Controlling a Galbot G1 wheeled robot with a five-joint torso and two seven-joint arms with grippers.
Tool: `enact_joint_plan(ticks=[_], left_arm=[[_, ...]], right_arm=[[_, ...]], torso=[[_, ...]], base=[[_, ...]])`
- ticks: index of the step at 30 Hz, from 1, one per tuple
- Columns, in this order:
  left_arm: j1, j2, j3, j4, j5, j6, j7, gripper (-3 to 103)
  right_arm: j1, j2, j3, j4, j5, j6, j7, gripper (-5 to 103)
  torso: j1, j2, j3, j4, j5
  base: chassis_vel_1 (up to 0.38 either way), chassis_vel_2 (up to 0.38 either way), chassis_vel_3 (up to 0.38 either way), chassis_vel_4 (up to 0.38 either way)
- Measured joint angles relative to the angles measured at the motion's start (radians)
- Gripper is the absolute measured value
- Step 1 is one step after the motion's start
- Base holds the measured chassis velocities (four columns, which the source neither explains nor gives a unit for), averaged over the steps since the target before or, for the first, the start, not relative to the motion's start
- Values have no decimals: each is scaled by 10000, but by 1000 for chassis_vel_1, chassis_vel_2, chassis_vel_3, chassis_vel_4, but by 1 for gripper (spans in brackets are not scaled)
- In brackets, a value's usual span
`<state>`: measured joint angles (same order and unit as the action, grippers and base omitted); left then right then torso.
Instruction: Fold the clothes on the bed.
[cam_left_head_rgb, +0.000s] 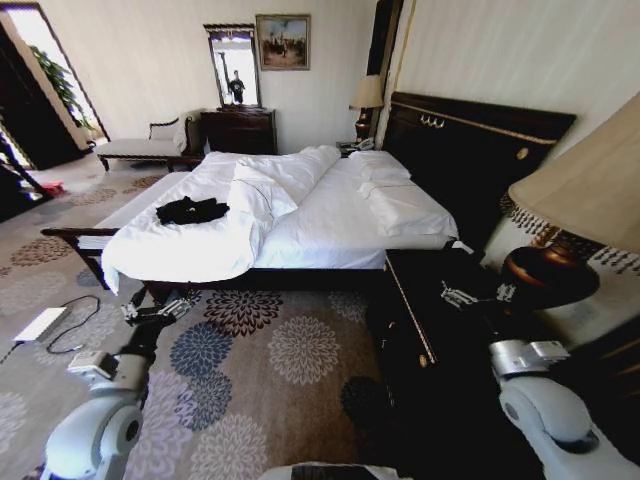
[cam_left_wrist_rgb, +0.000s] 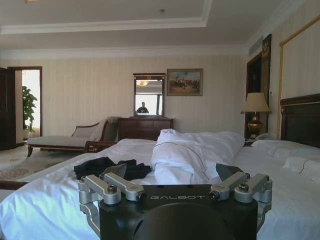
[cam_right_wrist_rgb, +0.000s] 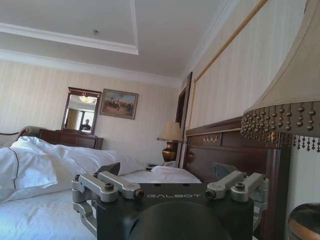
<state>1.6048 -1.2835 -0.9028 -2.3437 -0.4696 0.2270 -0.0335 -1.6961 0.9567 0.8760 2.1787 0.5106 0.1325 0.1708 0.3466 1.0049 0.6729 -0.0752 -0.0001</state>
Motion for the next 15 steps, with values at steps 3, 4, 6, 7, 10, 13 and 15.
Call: enact_joint_plan(ticks=[3,4,6,7,10,13,15], left_arm=[[-42,-7,57,20,11,-23,-99,100],[-42,-7,57,20,11,-23,-99,100],[-48,-14,98,61,11,-23,-285,100],[-30,-25,112,81,22,-23,-355,100],[60,-62,139,95,38,-25,-456,100],[197,-129,195,90,68,-168,-581,100],[282,-200,253,93,135,-381,-667,100]], right_arm=[[-237,301,-37,140,-216,68,51,100],[-237,301,-37,140,-216,68,51,100],[-329,440,-47,209,-233,99,105,100],[-347,459,-47,219,-233,121,122,100],[-368,465,-37,222,-183,228,127,100],[-367,452,-35,220,-83,320,91,100],[-345,452,-34,130,-101,493,-21,100]], torso=[[0,0,0,-1,1],[0,0,0,-1,1],[0,0,0,-1,1],[1,0,0,-2,1],[0,0,0,-1,1],[0,0,0,0,1],[0,0,0,0,1]], base=[[0,0,0,0],[0,0,0,0],[0,0,0,0],[0,0,0,0],[0,0,0,0],[0,0,0,0],[0,0,0,0]])
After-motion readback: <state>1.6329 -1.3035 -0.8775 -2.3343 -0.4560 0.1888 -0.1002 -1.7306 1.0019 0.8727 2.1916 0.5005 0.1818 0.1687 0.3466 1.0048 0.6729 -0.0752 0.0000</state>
